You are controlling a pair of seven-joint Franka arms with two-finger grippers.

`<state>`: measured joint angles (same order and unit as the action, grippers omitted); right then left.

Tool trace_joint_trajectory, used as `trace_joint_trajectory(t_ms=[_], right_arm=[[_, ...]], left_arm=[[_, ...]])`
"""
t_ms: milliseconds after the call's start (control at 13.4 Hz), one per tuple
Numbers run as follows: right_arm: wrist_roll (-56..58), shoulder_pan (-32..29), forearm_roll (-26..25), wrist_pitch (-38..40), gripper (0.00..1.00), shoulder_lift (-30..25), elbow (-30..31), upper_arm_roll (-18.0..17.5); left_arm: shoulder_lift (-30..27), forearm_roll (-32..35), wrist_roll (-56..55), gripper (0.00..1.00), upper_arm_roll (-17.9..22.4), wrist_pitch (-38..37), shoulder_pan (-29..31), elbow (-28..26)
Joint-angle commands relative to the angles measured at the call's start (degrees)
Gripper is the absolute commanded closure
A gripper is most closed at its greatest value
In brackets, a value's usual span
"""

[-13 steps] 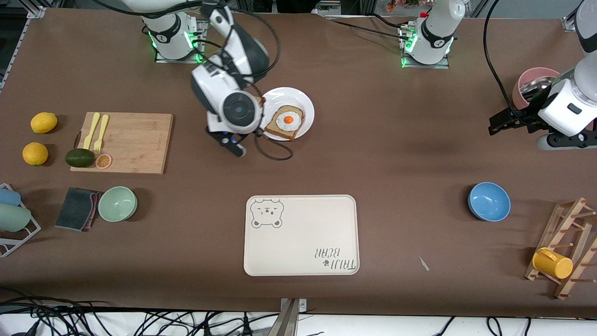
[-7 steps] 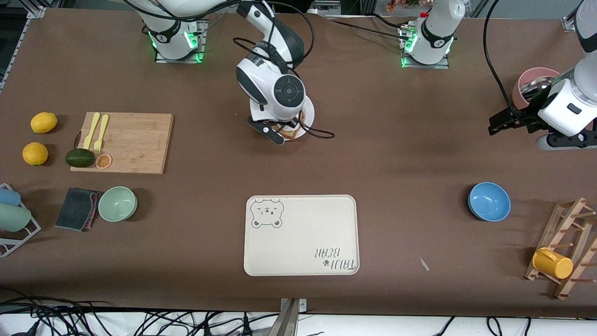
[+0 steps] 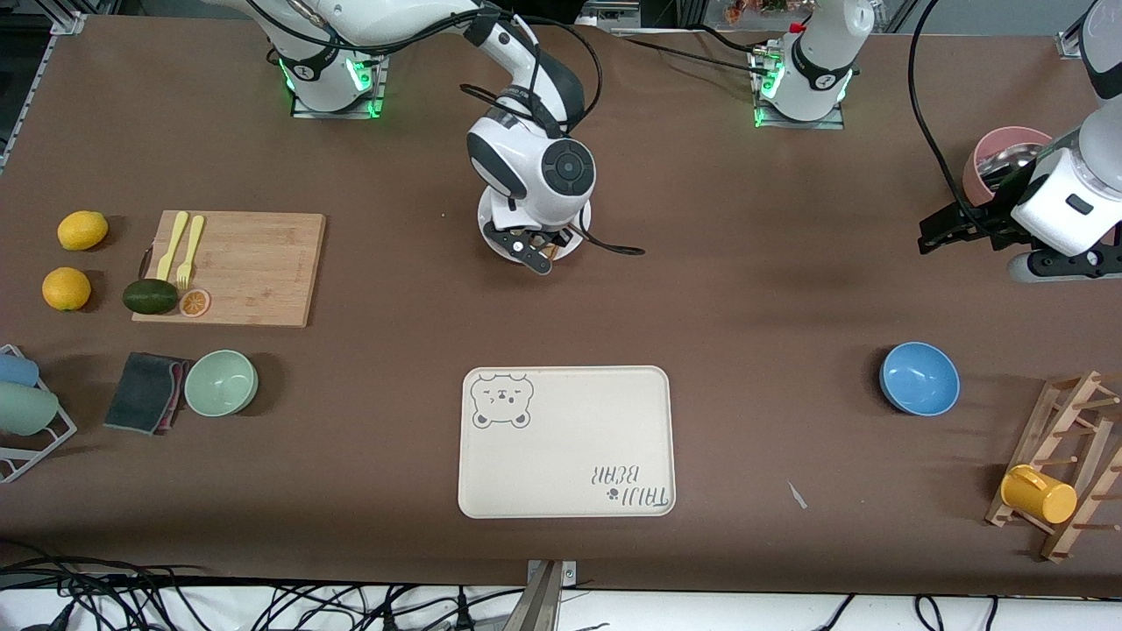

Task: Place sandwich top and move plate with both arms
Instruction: 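Lower the bread onto the egg and open the right gripper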

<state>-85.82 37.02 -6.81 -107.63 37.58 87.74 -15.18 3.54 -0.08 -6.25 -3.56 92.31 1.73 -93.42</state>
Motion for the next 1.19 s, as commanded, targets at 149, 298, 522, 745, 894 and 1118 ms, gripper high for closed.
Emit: trace_joint_trajectory(t_ms=[149, 298, 522, 745, 894, 1118], right_arm=[[-5.4, 0.9, -1.1, -0.9, 0.01, 0.6, -2.5, 0.5], [-5.0, 0.6, -1.1, -0.3, 0.01, -0.1, -2.8, 0.5], [-3.8, 0.0, -1.2, 0.0, 0.01, -3.0, -2.8, 2.1], [2.6, -0.3, -0.2, 4.5, 0.01, -7.4, -2.8, 6.6], [10.4, -0.5, 0.0, 8.5, 0.01, -10.1, -2.8, 10.4], [26.1, -0.5, 0.0, 13.7, 0.0, -12.8, -2.8, 17.4]], left_arm=[[-0.1, 1.4, -0.5, 0.0, -0.2, 0.3, 0.0, 0.1], [-0.1, 1.3, -0.5, 0.0, -0.2, 0.3, -0.1, 0.0], [-0.1, 1.4, -0.6, 0.0, -0.3, 0.2, -0.1, 0.0], [-0.1, 1.3, -0.5, 0.0, -0.3, 0.2, -0.1, 0.1], [-0.1, 1.3, -0.6, 0.0, -0.3, 0.3, -0.1, 0.0], [-0.1, 0.9, -0.5, 0.0, -0.3, 0.2, -0.1, 0.0]])
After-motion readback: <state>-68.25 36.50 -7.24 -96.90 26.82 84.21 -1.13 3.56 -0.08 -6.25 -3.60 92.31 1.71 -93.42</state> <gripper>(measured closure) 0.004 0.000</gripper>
